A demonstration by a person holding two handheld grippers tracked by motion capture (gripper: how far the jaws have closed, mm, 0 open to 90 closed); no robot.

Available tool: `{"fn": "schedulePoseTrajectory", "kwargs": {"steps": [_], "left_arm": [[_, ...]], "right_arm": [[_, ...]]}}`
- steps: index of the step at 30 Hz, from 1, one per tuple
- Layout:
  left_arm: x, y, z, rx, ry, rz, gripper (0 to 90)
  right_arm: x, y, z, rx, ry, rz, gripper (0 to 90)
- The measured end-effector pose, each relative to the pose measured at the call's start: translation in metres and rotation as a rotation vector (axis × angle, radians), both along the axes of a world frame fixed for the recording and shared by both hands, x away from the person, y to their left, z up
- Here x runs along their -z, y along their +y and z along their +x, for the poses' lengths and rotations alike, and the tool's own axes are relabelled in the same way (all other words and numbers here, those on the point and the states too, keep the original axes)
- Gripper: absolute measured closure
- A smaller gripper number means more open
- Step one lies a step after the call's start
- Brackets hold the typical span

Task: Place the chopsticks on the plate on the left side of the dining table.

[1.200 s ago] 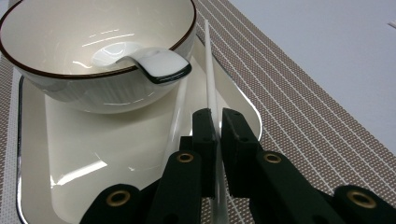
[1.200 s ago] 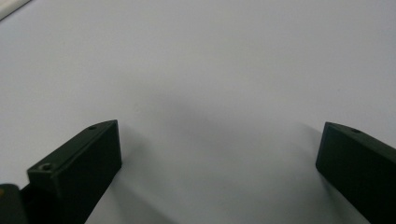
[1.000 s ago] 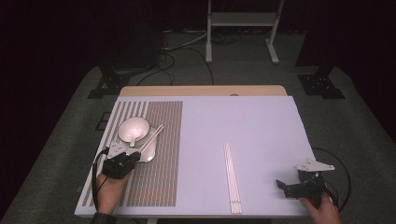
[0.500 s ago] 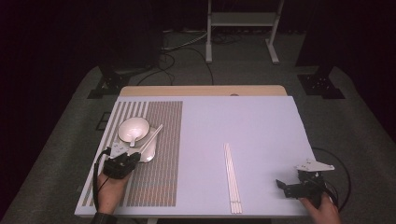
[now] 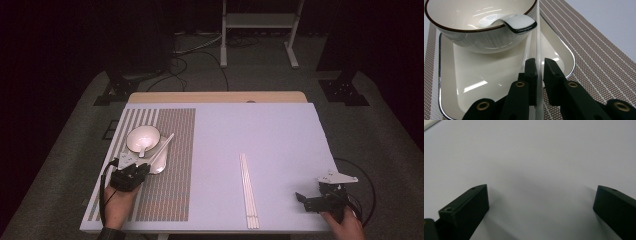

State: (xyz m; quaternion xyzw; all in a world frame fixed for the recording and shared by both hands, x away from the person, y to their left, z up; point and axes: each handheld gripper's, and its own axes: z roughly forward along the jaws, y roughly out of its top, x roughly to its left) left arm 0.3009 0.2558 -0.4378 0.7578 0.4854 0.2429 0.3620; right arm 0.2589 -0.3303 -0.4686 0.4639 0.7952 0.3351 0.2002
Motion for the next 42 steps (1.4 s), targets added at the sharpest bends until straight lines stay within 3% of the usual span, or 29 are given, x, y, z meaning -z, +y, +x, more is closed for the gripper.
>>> {"fn": "schedulePoseTrajectory", "kwargs": {"steps": [8,17,21,32,37,42], "left_arm": [[-0.007,0.002,-0.008,-0.006,-0.02,-0.054,72.4],[-0.013,-0.002,-0.024,-0.011,0.004,-0.121,40.8],[-0.012,-0.011,-0.029,-0.002,0.011,-0.131,29.7],[-0.004,-0.041,-0.052,0.058,0.021,-0.094,1.0],[0.002,-0.048,-0.052,0.084,0.037,-0.06,0.7],[0.009,-0.044,-0.048,0.059,0.06,-0.046,0.7]], "right_arm": [[0.0,0.0,0.0,0.0,0.0,0.0,0.0],[0.0,0.0,0.0,0.0,0.0,0.0,0.0],[0.0,0.0,0.0,0.0,0.0,0.0,0.0],[0.0,0.0,0.0,0.0,0.0,0.0,0.0],[0.0,0.0,0.0,0.0,0.0,0.0,0.0],[0.0,0.0,0.0,0.0,0.0,0.0,0.0]]}}
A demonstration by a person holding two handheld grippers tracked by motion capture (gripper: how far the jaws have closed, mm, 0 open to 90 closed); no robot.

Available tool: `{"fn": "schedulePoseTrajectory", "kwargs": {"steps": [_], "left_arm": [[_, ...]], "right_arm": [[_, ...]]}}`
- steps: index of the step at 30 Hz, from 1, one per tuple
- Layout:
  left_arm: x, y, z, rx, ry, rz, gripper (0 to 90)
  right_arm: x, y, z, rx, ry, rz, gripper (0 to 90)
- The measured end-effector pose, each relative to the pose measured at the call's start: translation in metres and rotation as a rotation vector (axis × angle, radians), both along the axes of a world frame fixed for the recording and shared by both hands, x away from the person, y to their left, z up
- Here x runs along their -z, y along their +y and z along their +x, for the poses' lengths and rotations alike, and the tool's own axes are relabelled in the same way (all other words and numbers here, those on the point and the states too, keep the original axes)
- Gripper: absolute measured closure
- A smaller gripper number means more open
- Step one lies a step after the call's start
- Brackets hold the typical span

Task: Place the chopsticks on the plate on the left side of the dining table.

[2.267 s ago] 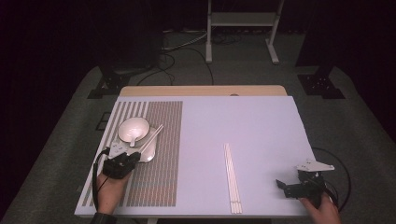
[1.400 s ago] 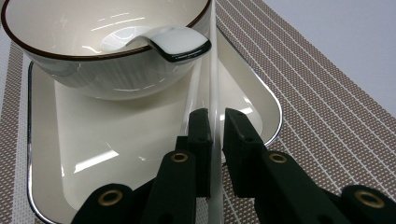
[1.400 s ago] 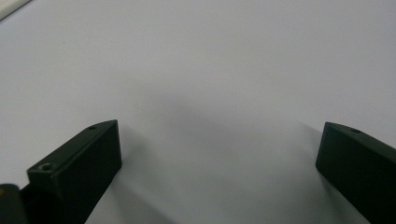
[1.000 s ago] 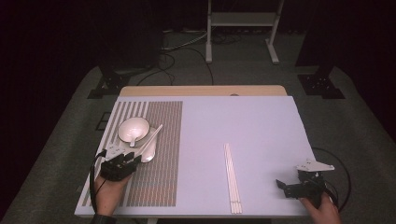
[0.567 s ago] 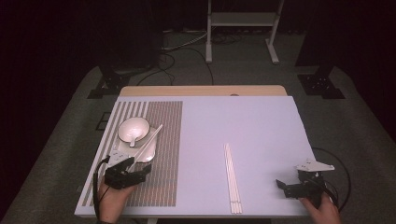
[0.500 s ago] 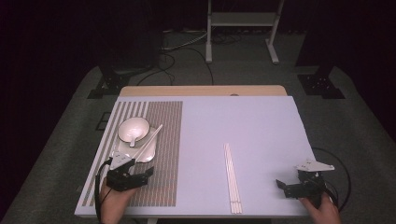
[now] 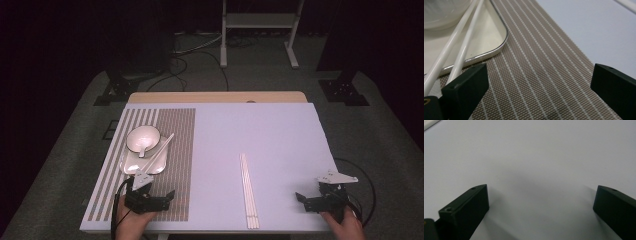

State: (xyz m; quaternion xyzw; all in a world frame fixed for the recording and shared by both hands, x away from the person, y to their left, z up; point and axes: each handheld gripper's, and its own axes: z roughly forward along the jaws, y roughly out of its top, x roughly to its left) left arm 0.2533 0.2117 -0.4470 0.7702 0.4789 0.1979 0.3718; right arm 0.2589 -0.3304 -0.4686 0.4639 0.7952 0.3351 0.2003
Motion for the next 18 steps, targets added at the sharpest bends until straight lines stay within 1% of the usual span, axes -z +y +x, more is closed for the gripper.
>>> {"fn": "schedulePoseTrajectory", "kwargs": {"steps": [2,4,7,18], "left_arm": [[0.001,0.002,0.001,-0.007,0.001,0.004,0.7],[0.002,0.007,0.003,-0.031,0.003,0.009,0.7],[0.003,0.013,0.005,-0.044,0.005,0.014,0.8],[0.002,0.029,0.008,-0.102,-0.001,0.009,0.8]], "right_arm": [[0.0,0.0,0.0,0.0,0.0,0.0,0.0],[0.0,0.0,0.0,0.0,0.0,0.0,0.0],[0.0,0.0,0.0,0.0,0.0,0.0,0.0],[0.0,0.0,0.0,0.0,0.0,0.0,0.0]]}}
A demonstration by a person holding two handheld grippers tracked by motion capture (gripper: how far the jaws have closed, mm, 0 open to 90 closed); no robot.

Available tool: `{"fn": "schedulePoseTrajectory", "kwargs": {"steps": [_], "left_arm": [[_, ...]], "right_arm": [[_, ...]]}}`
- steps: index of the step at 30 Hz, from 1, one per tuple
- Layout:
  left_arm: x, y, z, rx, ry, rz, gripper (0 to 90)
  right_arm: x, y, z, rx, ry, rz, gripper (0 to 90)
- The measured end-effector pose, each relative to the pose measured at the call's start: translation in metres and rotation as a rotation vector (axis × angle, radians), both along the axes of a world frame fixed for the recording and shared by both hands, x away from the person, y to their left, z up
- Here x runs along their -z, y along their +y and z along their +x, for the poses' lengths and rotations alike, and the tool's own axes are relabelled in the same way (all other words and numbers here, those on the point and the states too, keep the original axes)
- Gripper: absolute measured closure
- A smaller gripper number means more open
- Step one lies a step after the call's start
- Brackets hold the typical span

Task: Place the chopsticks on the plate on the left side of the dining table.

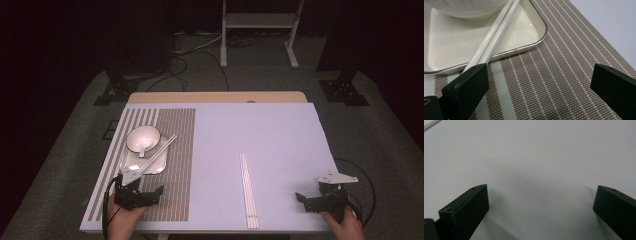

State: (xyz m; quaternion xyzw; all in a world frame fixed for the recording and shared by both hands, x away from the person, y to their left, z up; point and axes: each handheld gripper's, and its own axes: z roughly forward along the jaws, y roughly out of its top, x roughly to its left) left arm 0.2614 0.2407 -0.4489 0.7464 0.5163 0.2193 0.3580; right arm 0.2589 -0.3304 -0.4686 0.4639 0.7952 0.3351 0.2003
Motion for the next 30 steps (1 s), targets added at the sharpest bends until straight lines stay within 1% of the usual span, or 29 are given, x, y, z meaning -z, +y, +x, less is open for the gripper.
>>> {"fn": "schedulePoseTrajectory", "kwargs": {"steps": [18,30], "left_arm": [[0.001,0.021,0.005,-0.065,-0.013,0.003,0.8],[0.0,0.036,0.012,-0.104,-0.023,0.0,0.8]], "right_arm": [[0.0,0.0,0.0,0.0,0.0,0.0,0.0],[0.0,0.0,0.0,0.0,0.0,0.0,0.0]]}}
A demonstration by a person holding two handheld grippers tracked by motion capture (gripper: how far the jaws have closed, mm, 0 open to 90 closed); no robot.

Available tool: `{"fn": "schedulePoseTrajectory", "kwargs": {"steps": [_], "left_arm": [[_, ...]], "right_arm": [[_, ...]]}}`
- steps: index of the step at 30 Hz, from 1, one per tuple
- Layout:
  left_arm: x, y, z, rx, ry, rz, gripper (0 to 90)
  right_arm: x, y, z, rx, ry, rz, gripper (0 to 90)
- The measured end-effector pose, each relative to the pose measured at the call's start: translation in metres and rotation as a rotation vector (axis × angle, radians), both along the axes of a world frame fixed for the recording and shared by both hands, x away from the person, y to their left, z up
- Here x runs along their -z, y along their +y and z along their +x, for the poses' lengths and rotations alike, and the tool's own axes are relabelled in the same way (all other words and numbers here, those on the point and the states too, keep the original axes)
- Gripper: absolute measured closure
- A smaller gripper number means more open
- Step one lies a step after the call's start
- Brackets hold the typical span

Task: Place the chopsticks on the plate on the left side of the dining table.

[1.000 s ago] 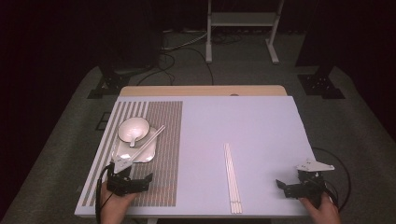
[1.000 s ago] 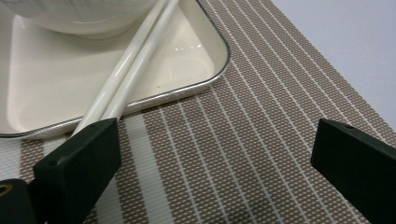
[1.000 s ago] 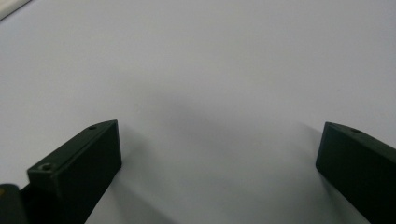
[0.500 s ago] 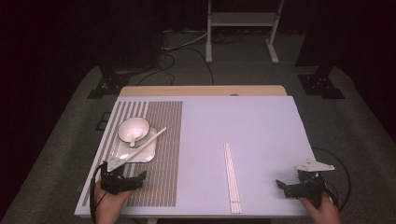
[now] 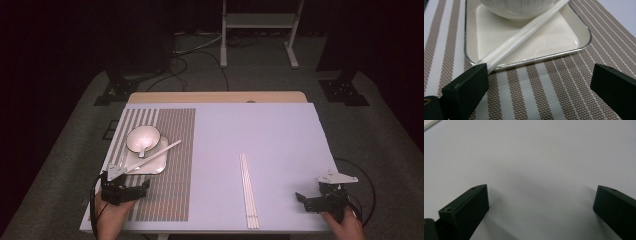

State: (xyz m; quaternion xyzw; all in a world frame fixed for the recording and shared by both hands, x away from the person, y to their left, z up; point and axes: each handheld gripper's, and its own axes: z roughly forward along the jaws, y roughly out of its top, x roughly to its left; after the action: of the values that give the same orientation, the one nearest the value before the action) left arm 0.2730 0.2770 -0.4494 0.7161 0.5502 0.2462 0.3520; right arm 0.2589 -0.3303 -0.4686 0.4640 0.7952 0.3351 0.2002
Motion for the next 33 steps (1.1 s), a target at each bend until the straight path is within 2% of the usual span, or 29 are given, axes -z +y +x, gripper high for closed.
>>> {"fn": "schedulePoseTrajectory", "kwargs": {"steps": [9,22,33], "left_arm": [[0.001,0.01,0.007,-0.026,-0.008,0.005,0.8],[0.002,0.02,0.022,-0.053,-0.012,-0.021,0.8],[0.0,0.028,0.032,-0.068,-0.025,-0.025,0.8]], "right_arm": [[0.0,0.0,0.0,0.0,0.0,0.0,0.0],[0.0,0.0,0.0,0.0,-0.001,0.0,0.0],[0.0,0.0,0.0,0.0,-0.001,0.0,0.0]]}}
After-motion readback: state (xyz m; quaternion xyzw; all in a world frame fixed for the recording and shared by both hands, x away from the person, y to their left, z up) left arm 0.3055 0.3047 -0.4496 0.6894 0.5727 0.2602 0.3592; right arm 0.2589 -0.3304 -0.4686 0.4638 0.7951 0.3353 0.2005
